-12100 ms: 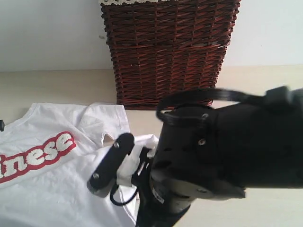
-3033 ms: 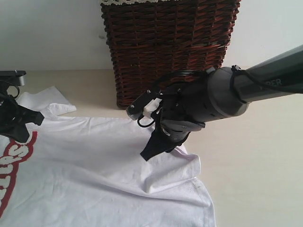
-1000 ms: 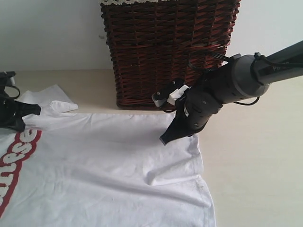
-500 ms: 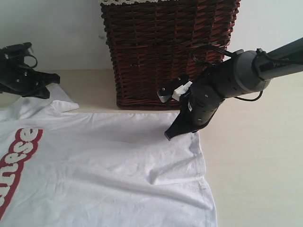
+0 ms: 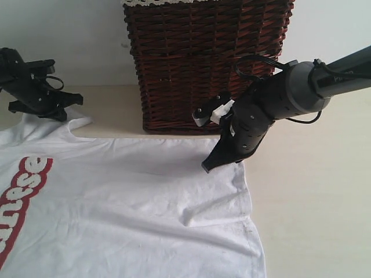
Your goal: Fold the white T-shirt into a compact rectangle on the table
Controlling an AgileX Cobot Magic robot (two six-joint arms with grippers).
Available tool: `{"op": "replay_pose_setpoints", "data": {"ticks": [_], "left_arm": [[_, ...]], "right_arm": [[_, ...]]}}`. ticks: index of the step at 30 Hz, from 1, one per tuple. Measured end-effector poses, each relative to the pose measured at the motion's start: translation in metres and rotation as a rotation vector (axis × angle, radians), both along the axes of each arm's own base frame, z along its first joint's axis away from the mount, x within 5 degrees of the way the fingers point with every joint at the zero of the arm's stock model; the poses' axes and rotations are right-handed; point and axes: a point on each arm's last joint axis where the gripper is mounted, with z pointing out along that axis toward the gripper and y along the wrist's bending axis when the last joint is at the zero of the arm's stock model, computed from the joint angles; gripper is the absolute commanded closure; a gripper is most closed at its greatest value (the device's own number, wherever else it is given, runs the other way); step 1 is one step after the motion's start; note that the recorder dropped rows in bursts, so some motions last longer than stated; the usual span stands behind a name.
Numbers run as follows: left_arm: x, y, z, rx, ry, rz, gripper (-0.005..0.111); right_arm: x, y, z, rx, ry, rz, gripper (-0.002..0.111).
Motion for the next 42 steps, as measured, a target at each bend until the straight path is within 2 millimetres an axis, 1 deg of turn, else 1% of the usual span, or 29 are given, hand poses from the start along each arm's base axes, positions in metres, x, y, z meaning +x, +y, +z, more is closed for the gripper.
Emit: {"op": "replay_pose_setpoints", "data": {"ticks": [10,16,19,22,26,31,33,34,38,42], "left_arm": [[0.010,0.025,-0.002,-0.013,-0.023,0.113,0.107],[0.013,0.031,0.001,0.010,-0.032,0.114,0.107],[0.016,0.033,0.007,0.022,-0.035,0.106,0.107],[0.017,0.033,0.023,0.029,-0.047,0.094,0.107],[0.012,0.032,0.060,0.043,-0.062,0.059,0.107],[-0.002,0.031,0.099,0.060,-0.033,0.004,0.107],[-0.009,0.030,0.113,0.062,-0.025,-0.004,0.107],[-0.013,0.030,0.120,0.062,-0.025,-0.005,0.107],[-0.028,0.029,0.140,0.063,-0.026,-0.010,0.107],[-0.044,0.028,0.150,0.062,-0.010,-0.012,0.107]], "right_arm": [[0.000,0.000,0.000,-0.002,0.001,-0.001,0.108],[0.000,-0.001,0.000,-0.008,0.007,-0.004,0.108],[0.000,-0.001,0.000,-0.008,0.007,-0.004,0.108],[0.000,-0.001,0.000,-0.012,0.006,-0.001,0.108],[-0.001,-0.002,0.003,-0.019,0.008,-0.004,0.108],[-0.007,-0.005,0.023,-0.005,0.016,-0.043,0.108],[-0.016,-0.008,0.031,0.018,0.022,-0.048,0.108],[-0.024,-0.009,0.032,0.023,0.033,-0.041,0.108],[-0.060,-0.009,0.033,0.065,0.093,-0.034,0.108],[-0.099,-0.008,0.020,0.081,0.199,-0.008,0.108]]}}
